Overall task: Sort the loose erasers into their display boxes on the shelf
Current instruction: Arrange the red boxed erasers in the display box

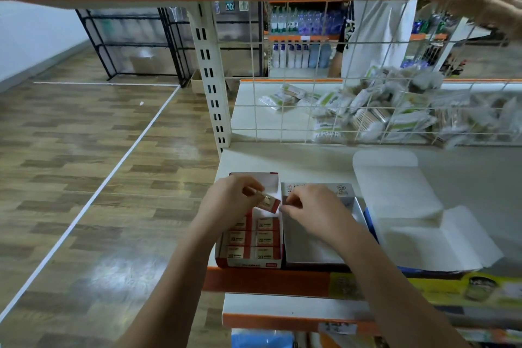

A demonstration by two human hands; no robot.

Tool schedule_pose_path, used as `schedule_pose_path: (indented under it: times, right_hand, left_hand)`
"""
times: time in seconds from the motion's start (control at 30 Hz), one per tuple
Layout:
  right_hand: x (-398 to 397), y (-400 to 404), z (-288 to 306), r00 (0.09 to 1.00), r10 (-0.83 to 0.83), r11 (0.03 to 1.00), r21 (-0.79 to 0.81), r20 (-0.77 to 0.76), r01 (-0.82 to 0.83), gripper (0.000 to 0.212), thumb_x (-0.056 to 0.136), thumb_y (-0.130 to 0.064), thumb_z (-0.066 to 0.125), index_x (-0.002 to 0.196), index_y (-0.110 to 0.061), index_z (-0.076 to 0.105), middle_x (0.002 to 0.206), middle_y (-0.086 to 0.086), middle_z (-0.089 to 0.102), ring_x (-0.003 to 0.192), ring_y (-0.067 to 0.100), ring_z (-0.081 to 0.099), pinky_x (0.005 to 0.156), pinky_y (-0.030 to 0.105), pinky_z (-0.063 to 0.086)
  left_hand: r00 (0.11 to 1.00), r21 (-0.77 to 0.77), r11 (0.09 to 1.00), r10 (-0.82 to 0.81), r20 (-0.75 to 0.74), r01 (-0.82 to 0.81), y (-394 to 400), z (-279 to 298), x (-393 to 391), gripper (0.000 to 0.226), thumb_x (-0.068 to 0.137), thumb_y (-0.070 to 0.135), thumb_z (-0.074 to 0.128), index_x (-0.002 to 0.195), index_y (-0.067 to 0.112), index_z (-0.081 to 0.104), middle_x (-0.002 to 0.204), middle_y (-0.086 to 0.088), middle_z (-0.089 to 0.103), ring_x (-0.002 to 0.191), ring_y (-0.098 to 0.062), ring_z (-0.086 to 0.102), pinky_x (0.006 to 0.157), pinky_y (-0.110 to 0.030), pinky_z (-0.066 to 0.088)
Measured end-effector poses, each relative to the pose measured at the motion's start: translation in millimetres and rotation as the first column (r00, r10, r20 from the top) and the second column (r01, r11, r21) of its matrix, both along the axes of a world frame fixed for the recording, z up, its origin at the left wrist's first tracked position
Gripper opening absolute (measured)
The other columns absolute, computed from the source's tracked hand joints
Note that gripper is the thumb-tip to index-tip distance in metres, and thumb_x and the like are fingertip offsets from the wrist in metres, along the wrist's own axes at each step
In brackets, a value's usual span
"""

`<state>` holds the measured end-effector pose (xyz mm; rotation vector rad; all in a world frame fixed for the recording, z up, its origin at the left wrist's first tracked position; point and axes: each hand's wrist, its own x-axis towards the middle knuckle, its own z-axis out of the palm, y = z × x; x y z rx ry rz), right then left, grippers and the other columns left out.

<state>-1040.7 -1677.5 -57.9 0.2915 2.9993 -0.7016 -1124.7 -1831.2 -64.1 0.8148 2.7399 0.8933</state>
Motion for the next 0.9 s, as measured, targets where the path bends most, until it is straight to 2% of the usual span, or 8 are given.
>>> schedule_pose_path:
  times: [0.17,0.3,0.37,0.5,0.77,0.9]
  right_hand:
    - [-1,-3,-2,1.000,0.020,1.000,-0.012,0.006,-0.020,0.026,0.093,-0.035,0.052,0.104,-0.017,0.066,0.094,-0.002,0.067,0.079,0.009,0.058,0.061,0.017,0.040]
    - [-1,-2,-2,1.000,0.016,1.000,-0.009,0.000,-0.016,0.027,0.093,-0.037,0.052,0.100,-0.016,0.067,0.091,-0.001,0.067,0.076,0.008,0.056,0.055,0.013,0.034]
    - [-2,-2,-3,1.000,0.012,1.000,-0.012,0.002,-0.012,0.027,0.093,-0.037,0.052,0.098,-0.015,0.067,0.090,-0.001,0.067,0.075,0.009,0.056,0.055,0.014,0.035]
    - [-1,-3,-3,1.000,0.003,0.999,-0.032,0.024,-0.002,0.029,0.093,-0.037,0.052,0.097,-0.013,0.068,0.091,0.002,0.068,0.080,0.013,0.062,0.071,0.026,0.049]
    - [-2,5,5,0.995,0.041,0.993,-0.112,0.093,-0.031,0.026,0.092,-0.034,0.053,0.101,-0.013,0.067,0.096,0.002,0.067,0.085,0.013,0.061,0.076,0.028,0.050]
    - [1,16,20,0.997,0.070,0.993,-0.095,0.043,-0.066,0.023,0.091,-0.032,0.056,0.100,-0.016,0.069,0.098,-0.001,0.067,0.087,0.014,0.061,0.079,0.030,0.051]
  left_hand:
    - [0.999,-0.125,0.991,-0.048,-0.018,0.045,1,1,0,0.019,0.087,0.037,0.062,0.099,0.025,0.070,0.094,0.011,0.069,0.078,-0.002,0.060,0.067,-0.021,0.050]
    - [0.997,-0.220,0.975,-0.053,-0.049,0.041,5,0,-1,0.018,0.086,0.037,0.062,0.093,0.027,0.074,0.089,0.011,0.069,0.071,-0.001,0.055,0.055,-0.015,0.040]
    - [0.997,-0.242,0.970,-0.047,-0.061,0.030,6,-1,-1,0.018,0.087,0.037,0.061,0.093,0.027,0.074,0.087,0.011,0.069,0.070,-0.001,0.055,0.055,-0.016,0.041]
    - [0.990,-0.287,0.954,-0.114,-0.084,0.085,8,-1,-1,0.018,0.089,0.034,0.058,0.100,0.030,0.071,0.095,0.012,0.069,0.077,-0.002,0.055,0.059,-0.017,0.042]
    - [0.972,-0.413,0.888,-0.232,-0.025,0.202,13,4,-6,0.020,0.090,0.033,0.058,0.106,0.029,0.070,0.103,0.011,0.067,0.085,-0.005,0.059,0.074,-0.021,0.049]
    - [0.957,-0.486,0.842,-0.287,-0.040,0.232,19,12,-7,0.028,0.090,0.034,0.058,0.116,0.027,0.064,0.114,0.009,0.065,0.096,-0.007,0.059,0.084,-0.022,0.048]
